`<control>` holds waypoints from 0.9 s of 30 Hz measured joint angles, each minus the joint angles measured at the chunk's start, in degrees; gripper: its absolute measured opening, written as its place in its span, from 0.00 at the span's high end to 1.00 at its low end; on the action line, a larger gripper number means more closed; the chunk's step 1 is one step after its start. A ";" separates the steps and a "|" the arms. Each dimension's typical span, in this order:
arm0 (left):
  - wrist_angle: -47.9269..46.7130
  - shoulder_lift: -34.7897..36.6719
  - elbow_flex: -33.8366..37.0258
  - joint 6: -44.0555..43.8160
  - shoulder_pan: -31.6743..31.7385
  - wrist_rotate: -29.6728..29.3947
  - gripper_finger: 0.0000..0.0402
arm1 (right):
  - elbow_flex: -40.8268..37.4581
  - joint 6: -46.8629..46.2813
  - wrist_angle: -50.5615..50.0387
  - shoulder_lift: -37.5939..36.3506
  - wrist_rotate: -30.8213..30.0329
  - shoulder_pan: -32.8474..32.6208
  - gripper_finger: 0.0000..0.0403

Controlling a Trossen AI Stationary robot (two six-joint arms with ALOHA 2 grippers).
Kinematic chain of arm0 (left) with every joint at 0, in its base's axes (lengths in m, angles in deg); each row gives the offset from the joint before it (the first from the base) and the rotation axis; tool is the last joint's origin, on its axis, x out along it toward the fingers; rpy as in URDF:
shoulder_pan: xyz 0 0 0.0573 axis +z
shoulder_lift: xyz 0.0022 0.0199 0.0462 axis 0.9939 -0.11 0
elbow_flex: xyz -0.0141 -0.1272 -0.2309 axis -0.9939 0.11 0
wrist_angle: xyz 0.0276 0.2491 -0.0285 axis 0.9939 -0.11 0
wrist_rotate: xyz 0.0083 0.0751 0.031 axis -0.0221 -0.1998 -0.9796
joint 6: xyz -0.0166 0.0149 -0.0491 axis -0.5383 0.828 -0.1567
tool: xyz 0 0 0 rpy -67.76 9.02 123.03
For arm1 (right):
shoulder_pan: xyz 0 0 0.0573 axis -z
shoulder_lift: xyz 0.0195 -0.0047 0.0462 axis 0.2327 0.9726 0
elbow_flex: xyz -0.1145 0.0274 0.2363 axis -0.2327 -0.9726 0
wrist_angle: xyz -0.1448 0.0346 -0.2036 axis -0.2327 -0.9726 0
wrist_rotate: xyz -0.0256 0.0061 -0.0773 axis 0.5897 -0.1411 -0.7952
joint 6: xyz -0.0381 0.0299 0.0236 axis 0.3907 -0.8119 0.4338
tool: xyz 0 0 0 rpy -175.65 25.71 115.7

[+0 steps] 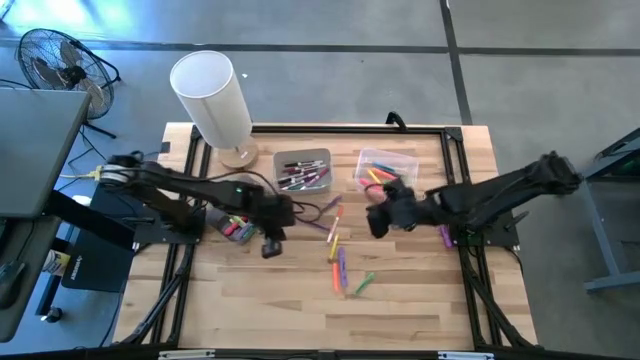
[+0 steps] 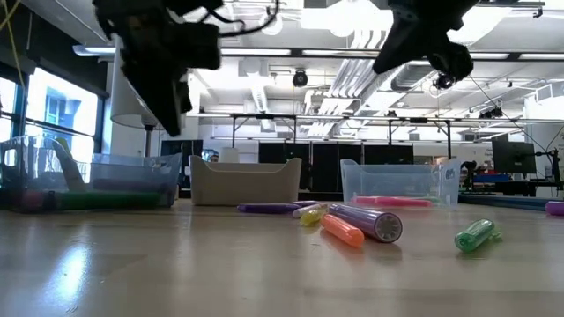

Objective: Pick & Place Markers
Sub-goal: Put the green pen into the transparent bin

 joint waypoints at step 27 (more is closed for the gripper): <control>-3.11 7.91 4.56 7.75 0.02 2.86 1.00 | 34.30 46.07 -28.72 41.68 24.28 -13.35 0.79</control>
